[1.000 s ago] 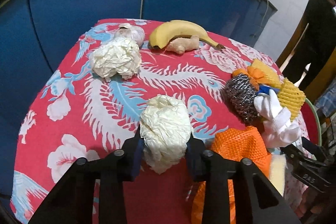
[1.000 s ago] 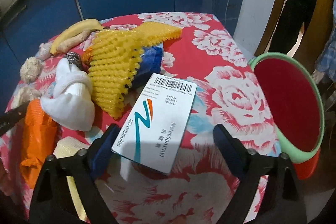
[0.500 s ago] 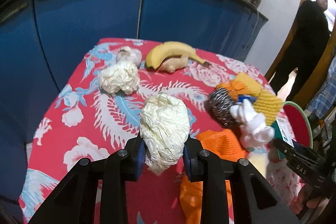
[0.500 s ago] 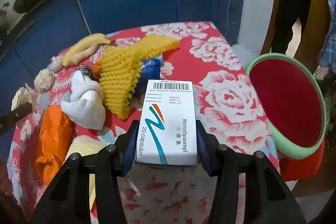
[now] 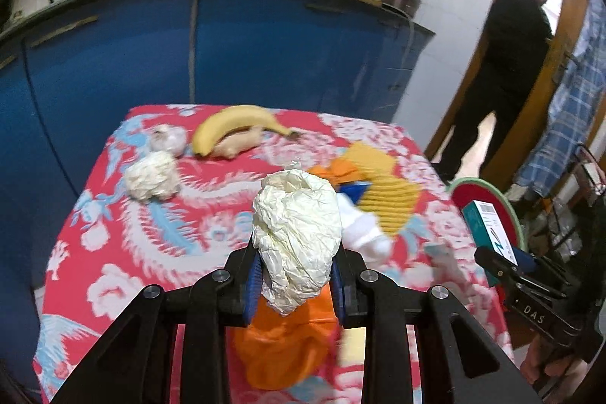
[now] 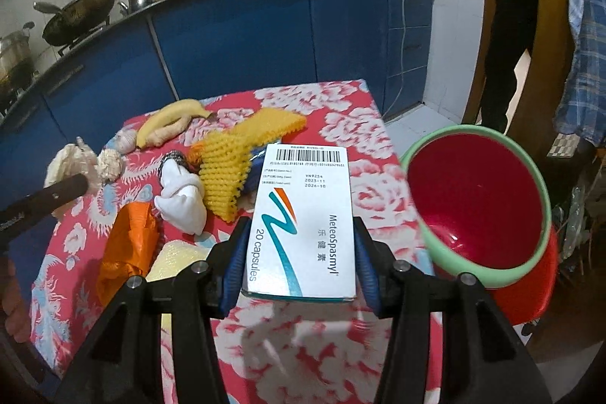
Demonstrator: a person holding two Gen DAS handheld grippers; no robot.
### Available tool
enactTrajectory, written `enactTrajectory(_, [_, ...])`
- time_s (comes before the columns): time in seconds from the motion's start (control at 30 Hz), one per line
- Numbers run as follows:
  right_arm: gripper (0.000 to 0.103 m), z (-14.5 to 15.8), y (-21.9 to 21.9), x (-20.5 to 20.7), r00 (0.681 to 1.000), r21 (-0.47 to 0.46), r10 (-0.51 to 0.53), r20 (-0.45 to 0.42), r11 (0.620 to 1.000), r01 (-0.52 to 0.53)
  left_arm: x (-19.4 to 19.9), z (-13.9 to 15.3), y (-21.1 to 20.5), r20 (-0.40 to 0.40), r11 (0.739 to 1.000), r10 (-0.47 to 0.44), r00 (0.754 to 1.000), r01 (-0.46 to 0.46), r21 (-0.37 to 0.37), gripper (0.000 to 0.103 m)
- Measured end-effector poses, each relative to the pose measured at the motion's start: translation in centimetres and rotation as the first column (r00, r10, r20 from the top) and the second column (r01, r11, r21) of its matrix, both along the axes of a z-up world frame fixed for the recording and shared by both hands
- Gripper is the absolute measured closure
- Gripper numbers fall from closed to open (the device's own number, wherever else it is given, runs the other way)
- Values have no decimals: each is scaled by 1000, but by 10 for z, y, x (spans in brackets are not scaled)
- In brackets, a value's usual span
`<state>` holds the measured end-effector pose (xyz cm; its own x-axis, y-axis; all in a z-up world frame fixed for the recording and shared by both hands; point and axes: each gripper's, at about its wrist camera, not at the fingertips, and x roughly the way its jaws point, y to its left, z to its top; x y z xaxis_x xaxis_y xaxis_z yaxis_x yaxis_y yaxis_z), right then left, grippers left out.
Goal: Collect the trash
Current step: 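Carry the paper ball and box over the red bucket while both tools open to drop them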
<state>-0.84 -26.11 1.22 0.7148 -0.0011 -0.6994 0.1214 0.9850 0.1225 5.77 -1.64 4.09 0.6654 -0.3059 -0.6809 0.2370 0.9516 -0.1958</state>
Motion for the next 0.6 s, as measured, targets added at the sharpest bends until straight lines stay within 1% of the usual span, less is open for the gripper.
enactTrajectory(0.2, [49, 17, -29, -16, 999, 2, -37, 10, 999, 37, 3, 13, -45, 11, 995, -95, 995, 95, -9, 73])
enactTrajectory(0.33, [49, 24, -58, -27, 996, 10, -83, 21, 997, 82, 7, 17, -83, 21, 987, -163, 986, 163, -7, 73])
enactTrajectory(0.5, [49, 19, -100, -31, 993, 75, -120, 2, 990, 119, 16, 13, -133, -5, 971, -239, 971, 239, 7, 73])
enactTrajectory(0.6, [49, 10, -123, -28, 989, 71, -148, -18, 986, 149, 24, 7, -164, -27, 962, -273, 962, 273, 13, 73])
